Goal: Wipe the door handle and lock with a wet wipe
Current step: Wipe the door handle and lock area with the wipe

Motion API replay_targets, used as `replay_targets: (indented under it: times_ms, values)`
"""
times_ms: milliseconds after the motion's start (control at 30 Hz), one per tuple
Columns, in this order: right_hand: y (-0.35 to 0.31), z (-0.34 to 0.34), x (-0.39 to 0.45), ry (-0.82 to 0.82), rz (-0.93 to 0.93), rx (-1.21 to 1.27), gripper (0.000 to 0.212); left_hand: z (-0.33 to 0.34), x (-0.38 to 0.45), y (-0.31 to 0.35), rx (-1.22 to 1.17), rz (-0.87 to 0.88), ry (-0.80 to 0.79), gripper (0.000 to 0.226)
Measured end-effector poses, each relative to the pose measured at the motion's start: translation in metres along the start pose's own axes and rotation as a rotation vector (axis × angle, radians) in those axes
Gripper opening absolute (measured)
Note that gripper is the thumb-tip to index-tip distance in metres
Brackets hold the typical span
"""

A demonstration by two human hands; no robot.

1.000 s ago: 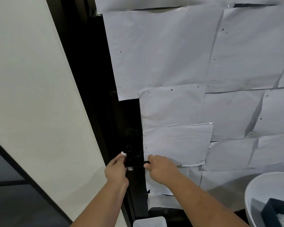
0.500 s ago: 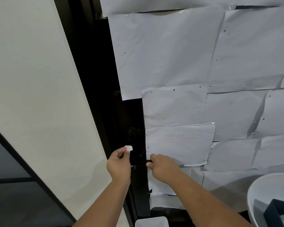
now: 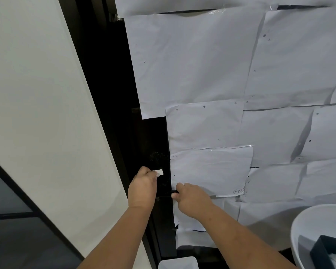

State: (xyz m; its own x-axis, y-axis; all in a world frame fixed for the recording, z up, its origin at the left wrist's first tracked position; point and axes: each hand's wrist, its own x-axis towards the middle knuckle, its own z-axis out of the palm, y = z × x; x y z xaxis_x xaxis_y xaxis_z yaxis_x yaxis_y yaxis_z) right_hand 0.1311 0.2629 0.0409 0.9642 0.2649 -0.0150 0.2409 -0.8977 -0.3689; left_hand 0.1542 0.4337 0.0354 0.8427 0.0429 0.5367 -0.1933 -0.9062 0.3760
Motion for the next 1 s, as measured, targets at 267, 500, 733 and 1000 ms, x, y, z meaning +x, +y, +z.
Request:
replay_targets:
  times_ms: [267, 500, 733, 1000]
  values:
    - [0.001, 0.002, 0.000, 0.002, 0.013, 0.002, 0.029, -0.013, 0.014, 0.007, 0.325, 0.361, -0.247, 0.027]
    - [0.002, 0.001, 0.000, 0.015, 0.006, 0.008, 0.026, -0.012, 0.006, 0.006, 0.214, 0.219, -0.203, 0.033]
    - [0.001, 0.001, 0.000, 0.011, 0.009, -0.006, 0.029, -0.013, 0.008, 0.018, 0.298, 0.267, -0.297, 0.027]
    - [0.001, 0.000, 0.000, -0.020, 0.016, -0.001, 0.025, -0.014, -0.018, 0.006, -0.084, -0.145, -0.080, 0.023]
